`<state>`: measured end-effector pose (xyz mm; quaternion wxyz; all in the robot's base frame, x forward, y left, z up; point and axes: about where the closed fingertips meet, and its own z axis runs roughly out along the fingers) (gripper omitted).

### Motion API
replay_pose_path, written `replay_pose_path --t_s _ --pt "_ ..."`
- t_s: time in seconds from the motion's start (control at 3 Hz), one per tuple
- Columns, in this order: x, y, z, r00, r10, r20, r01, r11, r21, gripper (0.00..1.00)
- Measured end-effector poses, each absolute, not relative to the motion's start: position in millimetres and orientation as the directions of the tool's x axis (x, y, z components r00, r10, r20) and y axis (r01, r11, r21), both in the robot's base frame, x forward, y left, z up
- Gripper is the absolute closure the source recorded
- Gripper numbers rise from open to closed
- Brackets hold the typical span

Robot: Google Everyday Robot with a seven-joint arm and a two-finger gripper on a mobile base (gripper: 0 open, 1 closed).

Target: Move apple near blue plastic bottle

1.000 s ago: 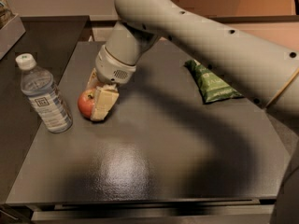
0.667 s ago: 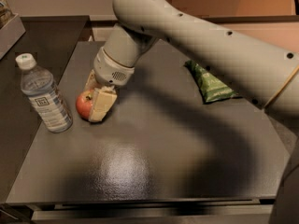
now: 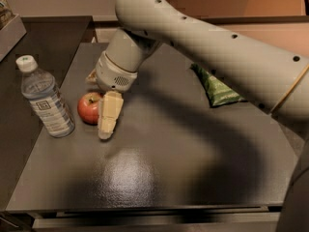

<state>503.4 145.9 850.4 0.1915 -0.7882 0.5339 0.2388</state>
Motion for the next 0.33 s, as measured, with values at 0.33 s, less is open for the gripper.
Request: replay_pose_path --t_s 0.33 --pt "503.4 146.0 850.4 0.316 -0.750 -0.581 -0.933 -0.357 -0.047 0.00"
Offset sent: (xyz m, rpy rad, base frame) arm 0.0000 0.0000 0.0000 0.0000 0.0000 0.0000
